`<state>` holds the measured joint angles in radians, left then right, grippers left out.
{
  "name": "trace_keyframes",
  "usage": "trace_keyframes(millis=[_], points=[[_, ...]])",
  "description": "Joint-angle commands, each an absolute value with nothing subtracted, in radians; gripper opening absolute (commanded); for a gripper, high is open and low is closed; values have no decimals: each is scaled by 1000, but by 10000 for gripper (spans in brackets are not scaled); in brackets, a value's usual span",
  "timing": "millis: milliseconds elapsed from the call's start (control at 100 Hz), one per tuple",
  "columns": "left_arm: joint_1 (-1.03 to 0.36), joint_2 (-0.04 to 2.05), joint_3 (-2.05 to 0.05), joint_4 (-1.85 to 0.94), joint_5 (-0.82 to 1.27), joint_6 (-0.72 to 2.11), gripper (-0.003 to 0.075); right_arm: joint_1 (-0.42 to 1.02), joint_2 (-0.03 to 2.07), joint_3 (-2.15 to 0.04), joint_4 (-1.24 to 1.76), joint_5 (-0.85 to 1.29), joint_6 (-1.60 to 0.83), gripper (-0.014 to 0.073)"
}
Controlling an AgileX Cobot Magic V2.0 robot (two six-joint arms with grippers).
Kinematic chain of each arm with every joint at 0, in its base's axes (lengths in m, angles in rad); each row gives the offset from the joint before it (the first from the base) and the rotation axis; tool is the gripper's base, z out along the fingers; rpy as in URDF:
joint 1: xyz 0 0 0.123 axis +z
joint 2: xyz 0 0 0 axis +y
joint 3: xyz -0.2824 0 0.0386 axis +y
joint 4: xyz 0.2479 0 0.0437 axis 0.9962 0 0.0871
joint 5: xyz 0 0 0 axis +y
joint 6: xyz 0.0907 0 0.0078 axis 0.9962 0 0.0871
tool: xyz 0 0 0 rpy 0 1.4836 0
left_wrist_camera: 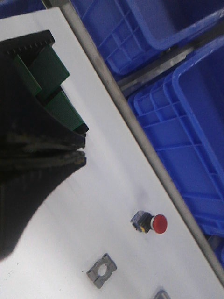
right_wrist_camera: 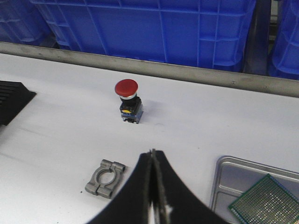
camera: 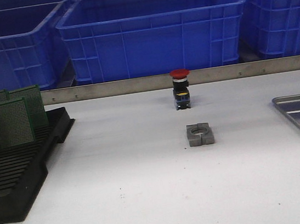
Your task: Place circuit board on tray
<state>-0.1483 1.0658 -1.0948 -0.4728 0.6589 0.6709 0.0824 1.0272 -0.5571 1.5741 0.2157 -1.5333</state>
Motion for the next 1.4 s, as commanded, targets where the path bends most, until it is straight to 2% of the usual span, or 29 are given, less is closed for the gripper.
trace_keyframes(millis=[0, 300, 550, 720, 1390], points=[[-144, 933, -1019, -503, 501, 658, -20, 91, 938, -548, 1590, 208, -1556, -60], [-144, 596, -694, -519, 269, 658, -20, 91, 565, -391, 1590, 179, -1631, -60], [-144, 396, -511, -526, 222, 658, -20, 91, 232, -277, 1590, 176, -1631, -60], [-144, 293, -433, -530, 203, 658, -20, 91, 83, -223, 1590, 167, -1631, -60], [-144, 249, -414, -530, 206, 658, -20, 91, 44, -211, 1596, 169, -1630, -60]])
